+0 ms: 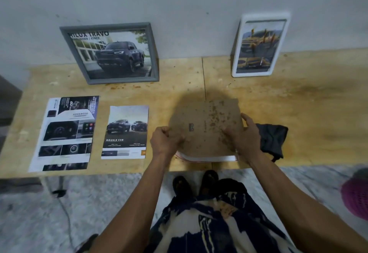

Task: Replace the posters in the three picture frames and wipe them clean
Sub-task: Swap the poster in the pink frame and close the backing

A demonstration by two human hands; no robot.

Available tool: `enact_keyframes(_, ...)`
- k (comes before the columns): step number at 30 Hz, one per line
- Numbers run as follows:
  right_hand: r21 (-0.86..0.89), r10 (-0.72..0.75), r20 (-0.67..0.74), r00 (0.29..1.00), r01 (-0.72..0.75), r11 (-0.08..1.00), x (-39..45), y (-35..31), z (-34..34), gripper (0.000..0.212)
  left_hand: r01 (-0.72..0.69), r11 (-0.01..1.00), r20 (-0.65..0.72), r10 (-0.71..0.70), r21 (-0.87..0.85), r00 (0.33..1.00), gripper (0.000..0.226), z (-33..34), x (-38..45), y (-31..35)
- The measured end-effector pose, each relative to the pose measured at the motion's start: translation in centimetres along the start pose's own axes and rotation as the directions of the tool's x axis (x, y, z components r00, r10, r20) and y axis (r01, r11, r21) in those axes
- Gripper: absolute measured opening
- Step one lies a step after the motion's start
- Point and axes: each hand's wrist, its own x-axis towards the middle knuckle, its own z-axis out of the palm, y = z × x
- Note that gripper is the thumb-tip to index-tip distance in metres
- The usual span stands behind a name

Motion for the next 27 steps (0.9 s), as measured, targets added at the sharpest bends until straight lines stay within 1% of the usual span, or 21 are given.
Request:
enact_keyframes(3, -0.059, -0.017, 0.028, 0.999, 0.019, 0.998, -0.3, 0.5, -1.5, 0.084, 0.002, 0.998, 0.008, -0.002, 0.058, 1.0, 0.041, 1.0, -0.9, -0.9)
enact_keyframes(7, -0.043, -0.01, 0.01, 1.0, 0.01, 0.999, -0.2, 1.9, -3.0, 0.078, -0.051, 0.991, -0.059, 0.058, 0.127, 0.997, 0.036, 1.7, -1.4, -1.3)
enact_keyframes(9, -0.057, -0.012, 0.003, 1.0, 0.013, 0.998, 0.3, 3.0, -3.3, 0.078, -0.091, 0.967, -0.098, 0.117, 0.238, 0.988, 0.035, 1.9, -0.6, -2.4)
enact_keyframes(12, -0.08, -0.012, -0.01, 1.0, 0.012, 0.997, 0.2, 3.7, -3.7, 0.078, -0.059, 0.935, -0.148, 0.117, 0.35, 0.982, 0.038, 2.2, 1.4, -5.3)
enact_keyframes(14, -0.076, 0.007, -0.019, 1.0, -0.009, 0.997, 0.1, 3.9, -3.6, 0.078, -0.05, 0.936, -0.136, 0.103, 0.349, 0.985, 0.034, 2.2, 2.2, -6.2)
enact_keyframes(16, -0.067, 0.03, -0.014, 0.999, -0.031, 0.997, 0.2, 3.9, -3.5, 0.078, -0.055, 0.936, -0.105, 0.097, 0.347, 0.99, 0.029, 1.8, 1.5, -4.9)
enact_keyframes(19, -0.053, 0.078, 0.0, 0.997, -0.078, 0.996, 0.4, 3.8, -3.0, 0.078, -0.062, 0.958, -0.042, 0.077, 0.279, 0.996, 0.023, 2.1, 1.4, -4.3)
enact_keyframes(20, -0.06, 0.087, -0.002, 0.996, -0.087, 0.994, 0.5, 3.8, -2.8, 0.078, -0.057, 0.962, -0.042, 0.071, 0.267, 0.997, 0.022, 2.3, 1.5, -4.4)
enact_keyframes(25, -0.104, 0.112, 0.017, 0.994, -0.11, 0.989, 0.7, 3.5, -1.5, 0.074, -0.092, 0.944, -0.067, 0.12, 0.318, 0.991, 0.022, 2.5, 1.5, -4.6)
enact_keyframes(27, -0.121, 0.11, 0.025, 0.994, -0.106, 0.987, 0.7, 3.1, -0.7, 0.071, -0.11, 0.936, -0.046, 0.132, 0.335, 0.99, 0.024, 2.7, 1.6, -4.6)
